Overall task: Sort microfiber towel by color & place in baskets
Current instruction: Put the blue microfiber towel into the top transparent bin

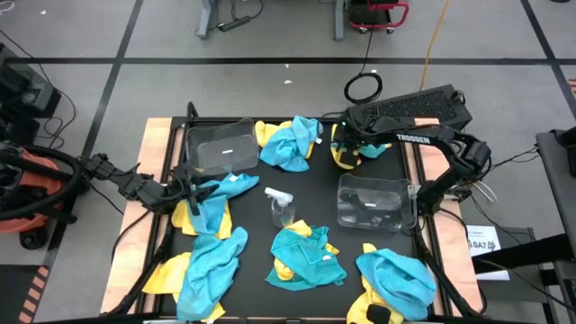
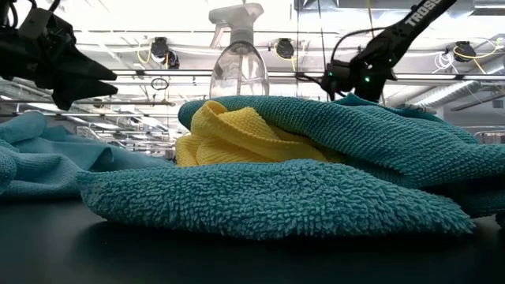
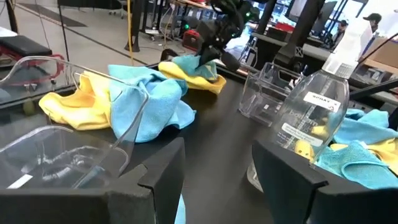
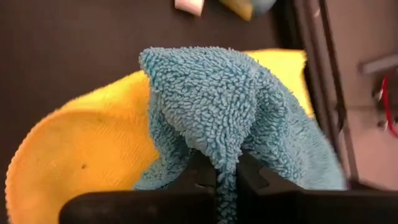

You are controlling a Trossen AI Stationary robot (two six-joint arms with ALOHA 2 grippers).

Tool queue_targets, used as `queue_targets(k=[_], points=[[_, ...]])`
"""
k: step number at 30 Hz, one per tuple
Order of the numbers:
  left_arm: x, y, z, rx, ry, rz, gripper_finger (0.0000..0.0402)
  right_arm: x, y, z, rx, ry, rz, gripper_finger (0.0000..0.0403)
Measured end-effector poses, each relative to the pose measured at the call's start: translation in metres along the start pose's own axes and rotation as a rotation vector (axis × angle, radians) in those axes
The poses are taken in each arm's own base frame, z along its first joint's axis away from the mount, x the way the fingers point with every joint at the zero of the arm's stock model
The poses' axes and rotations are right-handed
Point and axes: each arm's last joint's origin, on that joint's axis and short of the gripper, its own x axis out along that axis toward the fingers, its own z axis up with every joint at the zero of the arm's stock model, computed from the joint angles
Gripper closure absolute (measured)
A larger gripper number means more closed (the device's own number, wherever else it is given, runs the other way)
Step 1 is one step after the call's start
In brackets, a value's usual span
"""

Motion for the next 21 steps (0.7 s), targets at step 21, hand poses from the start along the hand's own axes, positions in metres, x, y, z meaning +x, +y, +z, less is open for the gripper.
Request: queue_targets(k=[21], points=[[-0.001,-0.003,0.01,-0.058,-0.084,-0.005,0.0206,-0.087,-0.004,0.076,-0.099,-0.211,-0.056,0.0403]])
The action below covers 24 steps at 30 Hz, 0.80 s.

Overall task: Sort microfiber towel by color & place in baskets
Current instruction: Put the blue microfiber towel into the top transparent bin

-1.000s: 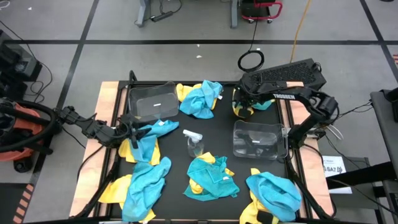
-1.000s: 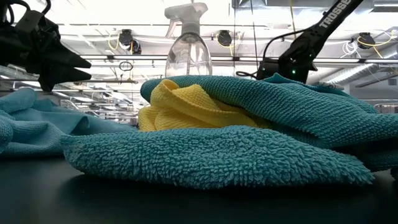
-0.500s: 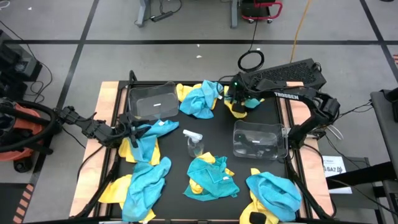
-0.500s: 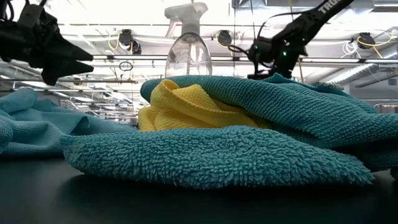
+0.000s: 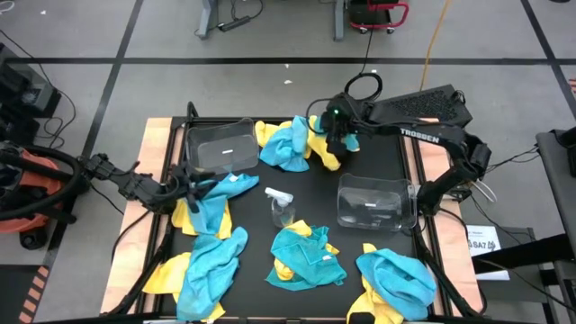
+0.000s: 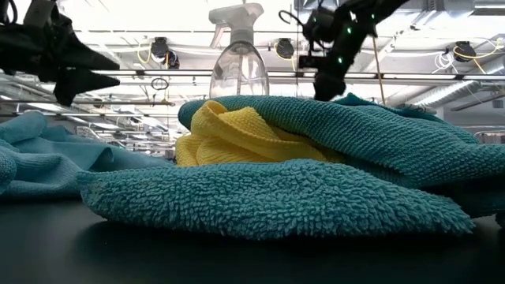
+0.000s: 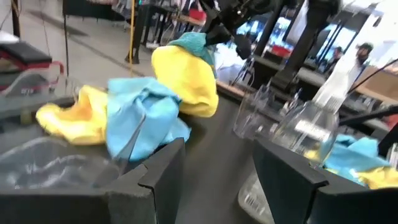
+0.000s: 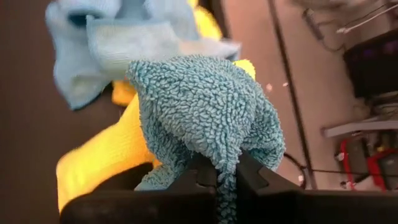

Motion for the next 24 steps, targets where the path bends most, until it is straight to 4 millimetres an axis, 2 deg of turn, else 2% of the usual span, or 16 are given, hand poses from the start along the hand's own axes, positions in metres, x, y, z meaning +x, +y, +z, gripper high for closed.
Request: queue_targets(k=[3,6,13,18,24], points=[[0.0,-0.001,0.004,0.018,-0.029,-0.009,0.0206,-0.015,-0.005,0.007,-0.008,0.026,0.014,0.0403],[0.0,-0.002,0.006,0.038,-0.05,-0.015,0.0206,-0.028,-0.006,0.002,-0.011,0.122,0.065,0.0403],[0.0,-0.002,0.005,0.054,-0.044,-0.007,0.0206,-0.037,-0.001,-0.039,-0.005,0.551,0.101,0.0403],[0.0,-0.001,0.005,0.059,-0.054,0.026,0.0206,-0.02,0.0,-0.066,0.105,0.67,0.158,0.04],[0.0,0.0,0.005,0.06,-0.052,0.033,0.0206,0.024,0.013,-0.103,0.093,0.635,0.22,0.0366]])
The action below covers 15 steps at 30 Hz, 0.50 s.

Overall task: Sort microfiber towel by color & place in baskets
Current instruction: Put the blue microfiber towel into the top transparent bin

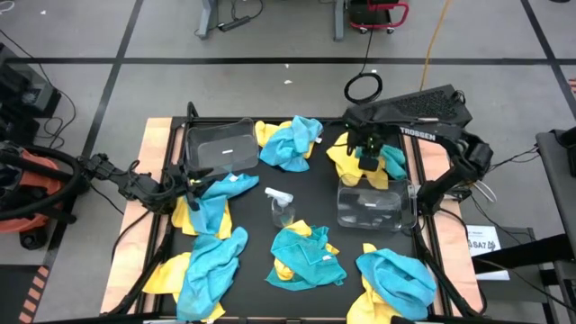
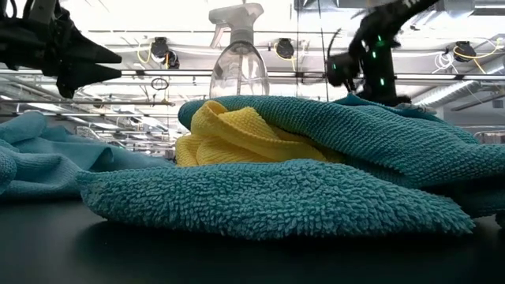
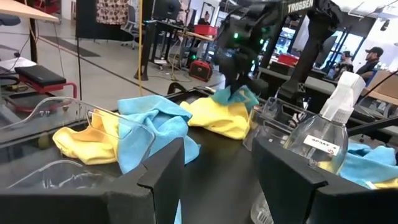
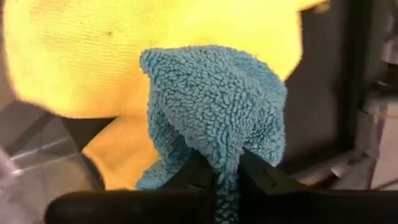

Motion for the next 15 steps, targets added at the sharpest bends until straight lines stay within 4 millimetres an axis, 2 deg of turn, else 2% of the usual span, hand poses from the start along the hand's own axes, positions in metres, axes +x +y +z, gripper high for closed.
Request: queue_targets(k=[3,6,11,15], points=[[0.0,0.001,-0.002,0.02,0.017,0.005,0.0206,0.023,-0.002,-0.004,0.015,-0.028,0.001,0.0338],[0.0,0.001,-0.003,0.032,0.024,0.017,0.0206,0.035,-0.004,-0.007,0.041,-0.037,-0.004,0.0304],[0.0,0.002,-0.003,0.029,0.009,0.053,0.0206,0.039,-0.005,-0.01,0.053,-0.029,-0.001,0.026],[0.0,0.003,-0.002,0.027,-0.007,0.094,0.0206,0.039,-0.005,-0.009,0.043,-0.037,-0.003,0.0264]])
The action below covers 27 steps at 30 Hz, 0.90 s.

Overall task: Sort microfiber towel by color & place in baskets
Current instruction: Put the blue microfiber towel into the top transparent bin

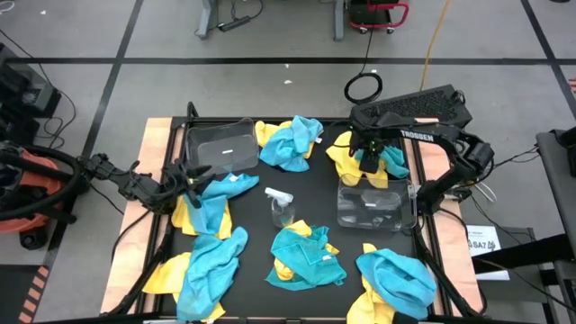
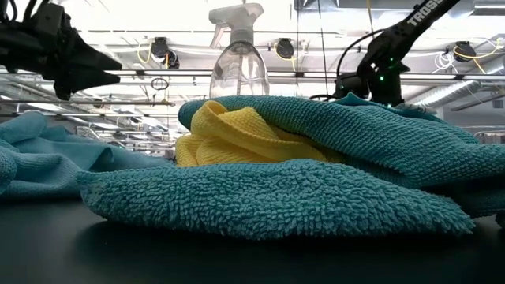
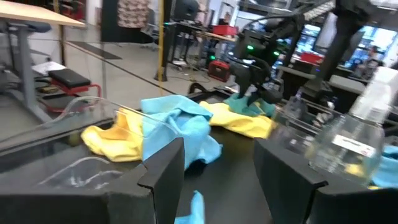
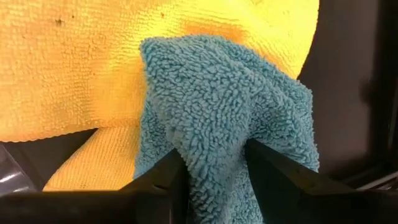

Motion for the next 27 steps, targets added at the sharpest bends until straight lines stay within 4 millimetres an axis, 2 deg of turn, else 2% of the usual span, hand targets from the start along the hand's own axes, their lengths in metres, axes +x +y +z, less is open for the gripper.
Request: queue_targets(k=[5,9,12,19,21,24,27], points=[[0.0,0.001,0.0,0.003,-0.016,0.051,0.0206,-0.003,-0.002,0.002,0.009,-0.009,-0.002,0.0297],[0.0,0.002,0.0,0.01,-0.015,0.054,0.0206,-0.011,-0.004,0.006,0.016,-0.037,0.009,0.0304],[0.0,0.002,0.0,0.01,-0.015,0.054,0.0206,-0.016,-0.007,0.01,0.018,-0.059,0.003,0.0287],[0.0,0.002,0.0,0.019,-0.01,0.056,0.0206,-0.025,-0.01,0.014,0.009,-0.078,0.004,0.0207],[0.0,0.002,-0.001,0.021,-0.009,0.056,0.0206,-0.025,-0.008,0.012,-0.006,-0.07,0.041,0.0195],[0.0,0.002,-0.001,0.021,-0.011,0.061,0.0206,-0.022,-0.005,0.01,-0.015,-0.069,0.085,0.0201],[0.0,0.003,0.0,0.022,-0.019,0.087,0.0206,-0.017,-0.003,0.008,-0.018,-0.052,0.092,0.0236]])
